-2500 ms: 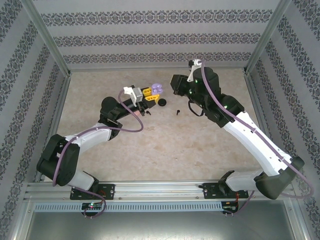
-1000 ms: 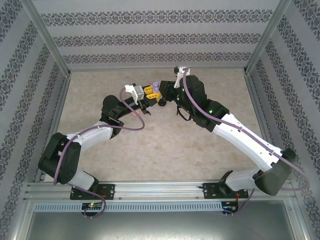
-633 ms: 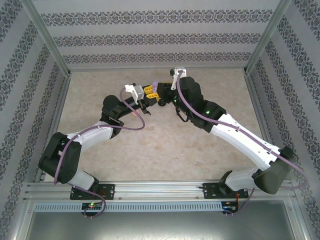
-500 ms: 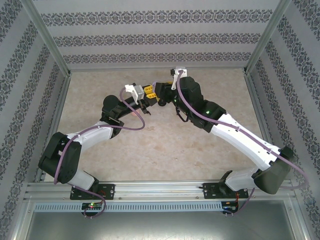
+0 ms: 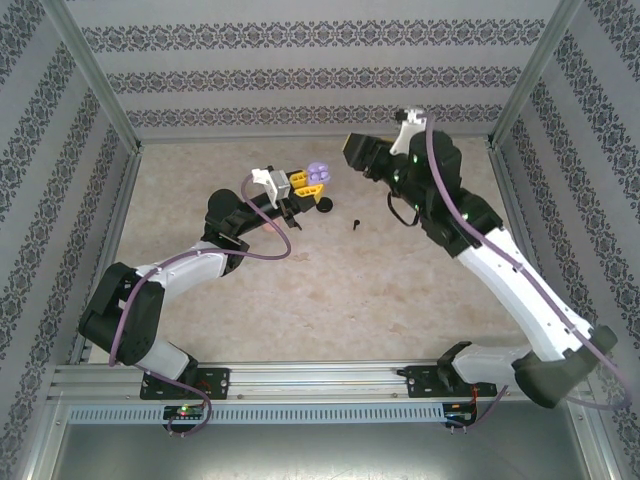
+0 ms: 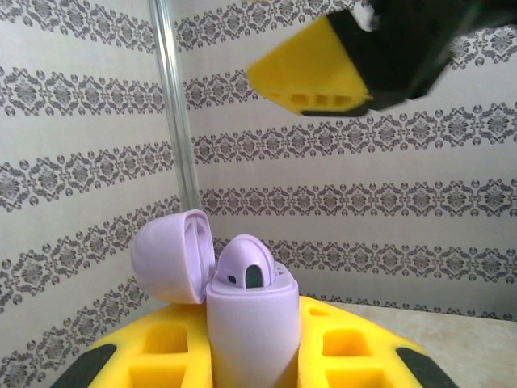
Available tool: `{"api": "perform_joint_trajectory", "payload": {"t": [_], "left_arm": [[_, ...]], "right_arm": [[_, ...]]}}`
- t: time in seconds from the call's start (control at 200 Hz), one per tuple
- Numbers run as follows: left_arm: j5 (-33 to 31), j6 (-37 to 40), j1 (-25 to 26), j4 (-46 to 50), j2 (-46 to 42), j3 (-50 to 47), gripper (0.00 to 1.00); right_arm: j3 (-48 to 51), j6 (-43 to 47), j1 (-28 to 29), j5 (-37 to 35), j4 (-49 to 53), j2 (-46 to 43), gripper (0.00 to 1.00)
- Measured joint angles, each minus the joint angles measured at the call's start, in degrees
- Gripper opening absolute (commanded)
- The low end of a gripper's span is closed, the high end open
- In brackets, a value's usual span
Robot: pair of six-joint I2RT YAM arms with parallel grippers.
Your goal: Insert the wireless bluetooth earbuds into the charging case
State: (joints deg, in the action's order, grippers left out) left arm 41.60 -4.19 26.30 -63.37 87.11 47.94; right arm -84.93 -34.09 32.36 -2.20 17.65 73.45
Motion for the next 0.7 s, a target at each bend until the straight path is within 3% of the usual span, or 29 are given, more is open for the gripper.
{"api": "perform_joint_trajectory", "payload": {"t": [0.13,0.39,0.535,0.699], "left_arm": [[1.73,-0.22,0.0,0.63,0.55,0.04,0.0],[3.48,-0.42,1.09,2.69,1.57,0.17,0.0],[4.35,-0.39,1.11,4.0,2.1,0.42,0.0],[4.87,-0.39,1.31,4.31,2.54,0.87,0.0]], "right_arm": [[-7.67,-0.59,-2.93,7.13,4.28,8.92,0.2],[-13.92,-0.04,-2.97,17.42,12.74,21.73,0.04],[-11.5,0.35,-2.16,18.32,13.99,19.5,0.02],[-1.68,0.13,-1.38,17.22,13.42,8.59,0.06]]}}
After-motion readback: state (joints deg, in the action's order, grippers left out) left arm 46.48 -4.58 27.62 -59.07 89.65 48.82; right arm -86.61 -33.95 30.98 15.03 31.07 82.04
